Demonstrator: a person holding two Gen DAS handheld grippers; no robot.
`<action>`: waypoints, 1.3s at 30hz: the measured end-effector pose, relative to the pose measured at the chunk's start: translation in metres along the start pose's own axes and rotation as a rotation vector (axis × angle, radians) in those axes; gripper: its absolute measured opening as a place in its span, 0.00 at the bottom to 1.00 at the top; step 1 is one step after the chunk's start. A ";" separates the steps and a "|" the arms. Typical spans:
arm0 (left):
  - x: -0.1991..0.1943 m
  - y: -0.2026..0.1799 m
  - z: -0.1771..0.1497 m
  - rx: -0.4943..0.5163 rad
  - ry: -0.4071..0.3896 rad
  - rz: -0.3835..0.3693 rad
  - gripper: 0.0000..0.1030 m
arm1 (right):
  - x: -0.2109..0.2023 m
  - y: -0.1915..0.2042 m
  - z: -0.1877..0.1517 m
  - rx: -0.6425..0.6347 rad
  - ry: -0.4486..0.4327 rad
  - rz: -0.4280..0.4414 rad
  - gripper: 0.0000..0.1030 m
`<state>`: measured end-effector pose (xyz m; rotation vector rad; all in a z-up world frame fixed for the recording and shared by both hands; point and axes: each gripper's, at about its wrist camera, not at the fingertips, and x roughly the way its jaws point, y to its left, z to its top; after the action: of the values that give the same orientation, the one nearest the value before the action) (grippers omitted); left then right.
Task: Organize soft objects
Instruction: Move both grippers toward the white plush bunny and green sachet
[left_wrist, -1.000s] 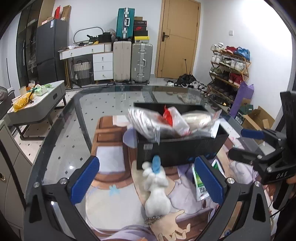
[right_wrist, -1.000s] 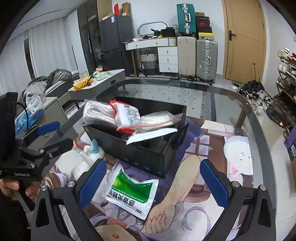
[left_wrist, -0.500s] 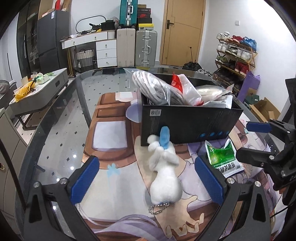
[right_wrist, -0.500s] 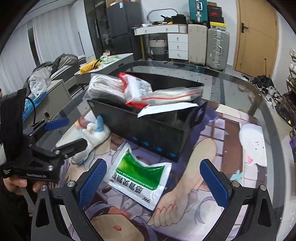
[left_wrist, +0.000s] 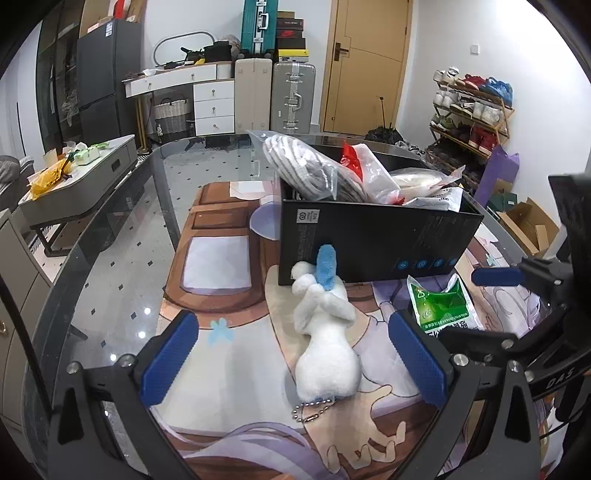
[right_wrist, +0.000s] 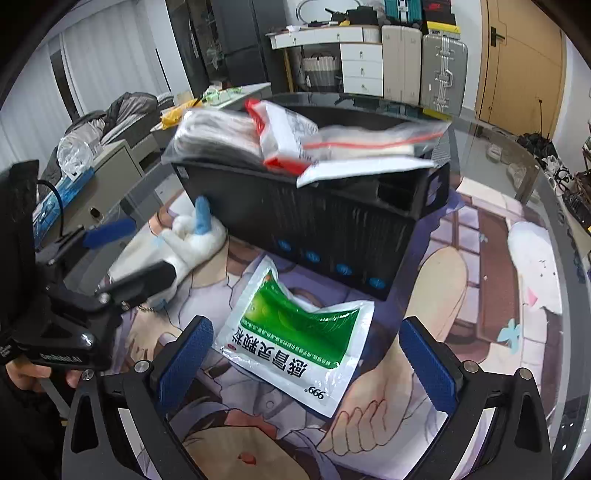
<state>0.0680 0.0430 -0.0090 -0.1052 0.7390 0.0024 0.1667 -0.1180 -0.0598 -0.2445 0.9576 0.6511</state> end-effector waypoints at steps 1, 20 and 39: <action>0.000 0.001 0.000 -0.004 0.002 -0.002 1.00 | 0.004 0.002 0.001 0.001 0.006 0.000 0.99; 0.001 0.005 0.001 -0.032 0.010 -0.015 1.00 | 0.030 0.022 0.007 0.015 0.008 -0.090 0.99; 0.004 0.011 0.001 -0.064 0.020 -0.035 1.00 | 0.031 0.014 0.005 -0.049 0.035 -0.084 0.99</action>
<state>0.0712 0.0540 -0.0121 -0.1793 0.7569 -0.0085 0.1739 -0.0927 -0.0813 -0.3388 0.9601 0.5957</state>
